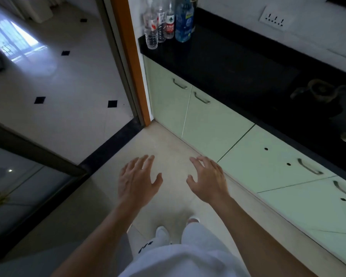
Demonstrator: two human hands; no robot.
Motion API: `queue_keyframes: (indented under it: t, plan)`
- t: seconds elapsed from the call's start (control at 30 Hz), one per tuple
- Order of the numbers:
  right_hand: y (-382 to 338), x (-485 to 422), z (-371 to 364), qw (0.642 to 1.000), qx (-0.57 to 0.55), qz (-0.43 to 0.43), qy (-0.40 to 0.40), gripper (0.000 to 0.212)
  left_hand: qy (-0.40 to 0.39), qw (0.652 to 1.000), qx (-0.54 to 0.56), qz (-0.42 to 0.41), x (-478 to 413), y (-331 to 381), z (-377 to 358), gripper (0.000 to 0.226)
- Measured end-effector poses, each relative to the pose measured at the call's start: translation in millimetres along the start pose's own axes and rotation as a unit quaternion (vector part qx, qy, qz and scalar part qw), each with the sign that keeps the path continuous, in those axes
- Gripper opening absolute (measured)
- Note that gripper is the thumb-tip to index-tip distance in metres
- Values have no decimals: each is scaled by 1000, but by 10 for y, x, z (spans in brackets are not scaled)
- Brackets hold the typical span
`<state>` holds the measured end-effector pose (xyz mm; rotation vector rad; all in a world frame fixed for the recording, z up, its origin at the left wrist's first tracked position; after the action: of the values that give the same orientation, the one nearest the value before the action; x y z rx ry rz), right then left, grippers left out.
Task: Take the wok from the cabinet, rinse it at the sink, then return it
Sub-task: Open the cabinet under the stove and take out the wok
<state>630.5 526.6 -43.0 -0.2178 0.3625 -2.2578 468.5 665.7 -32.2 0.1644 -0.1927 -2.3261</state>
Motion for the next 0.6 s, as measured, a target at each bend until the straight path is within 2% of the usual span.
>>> queue_keyframes:
  t: [0.3, 0.6]
  plan:
    - [115, -1134, -218, 999, -6, -23, -28, 59, -17, 1000, -2, -23, -1135, -41, -231, 68]
    - [576, -2425, -151, 997, -21, -64, -35, 55, -42, 997, -27, -56, -2628, 182, -392, 66]
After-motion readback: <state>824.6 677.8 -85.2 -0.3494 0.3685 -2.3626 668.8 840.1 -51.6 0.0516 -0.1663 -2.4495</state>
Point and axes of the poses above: each hand's wrist, its own x-axis away from the middle knuckle, its own z-axis out of the back of the hand, y = z × x, the point moved 5 cm from there along -x, towards the middle knuckle, and after that the axes turned 9 degrees about y, right-handed, at the moved point
